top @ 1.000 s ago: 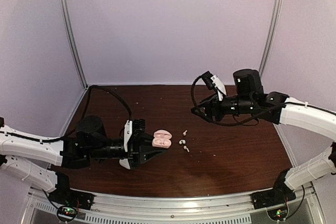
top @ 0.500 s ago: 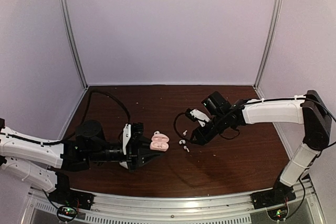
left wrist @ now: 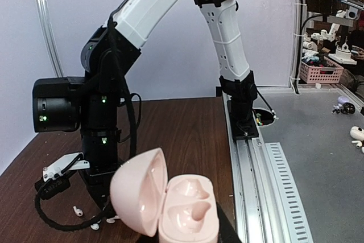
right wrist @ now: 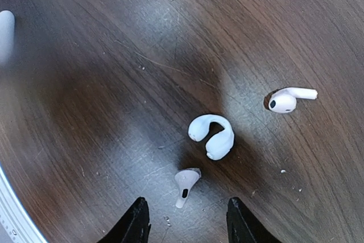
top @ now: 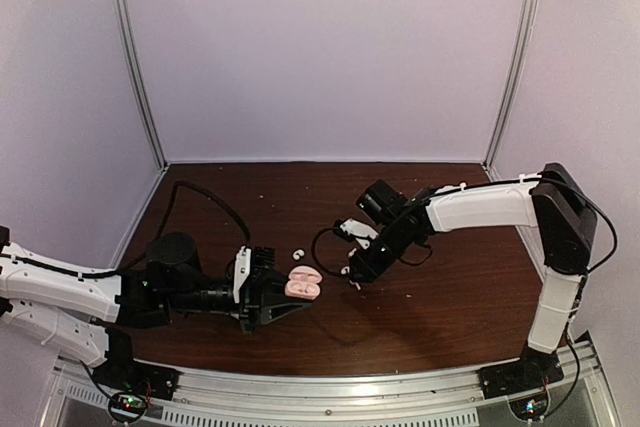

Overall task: Insert the wireless bluetooth earbuds into the charging case
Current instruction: Pick up the right earbud from the center of the board.

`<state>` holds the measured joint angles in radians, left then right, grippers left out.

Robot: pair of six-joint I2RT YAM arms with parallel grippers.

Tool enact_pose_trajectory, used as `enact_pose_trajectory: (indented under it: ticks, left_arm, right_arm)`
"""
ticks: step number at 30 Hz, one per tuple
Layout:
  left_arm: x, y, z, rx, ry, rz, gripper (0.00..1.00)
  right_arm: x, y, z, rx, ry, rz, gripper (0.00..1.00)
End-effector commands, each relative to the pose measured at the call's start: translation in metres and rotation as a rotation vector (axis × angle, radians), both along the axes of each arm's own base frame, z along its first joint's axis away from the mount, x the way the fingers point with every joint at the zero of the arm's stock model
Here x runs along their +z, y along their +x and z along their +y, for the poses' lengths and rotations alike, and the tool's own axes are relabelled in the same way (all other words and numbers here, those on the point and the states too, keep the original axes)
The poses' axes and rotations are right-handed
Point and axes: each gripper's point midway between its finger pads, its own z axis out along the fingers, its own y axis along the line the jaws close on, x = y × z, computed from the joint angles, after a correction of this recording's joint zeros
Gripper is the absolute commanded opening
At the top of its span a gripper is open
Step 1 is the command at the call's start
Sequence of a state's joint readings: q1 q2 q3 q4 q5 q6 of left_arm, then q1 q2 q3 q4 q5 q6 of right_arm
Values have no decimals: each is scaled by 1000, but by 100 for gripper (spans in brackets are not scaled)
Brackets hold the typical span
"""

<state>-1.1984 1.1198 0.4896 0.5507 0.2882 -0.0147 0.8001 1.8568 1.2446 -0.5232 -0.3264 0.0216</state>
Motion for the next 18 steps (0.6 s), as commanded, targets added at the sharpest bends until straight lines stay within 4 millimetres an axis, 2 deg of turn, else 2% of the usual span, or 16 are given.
enact_pose_trajectory:
  ticks: [1, 18]
  left_arm:
    - [13, -2, 4, -12, -41, -46, 0]
    - [13, -2, 4, -12, -38, -51, 0]
  right_arm:
    - [-5, 3, 1, 32, -70, -30, 48]
    - [-23, 2, 7, 85, -202, -37, 40]
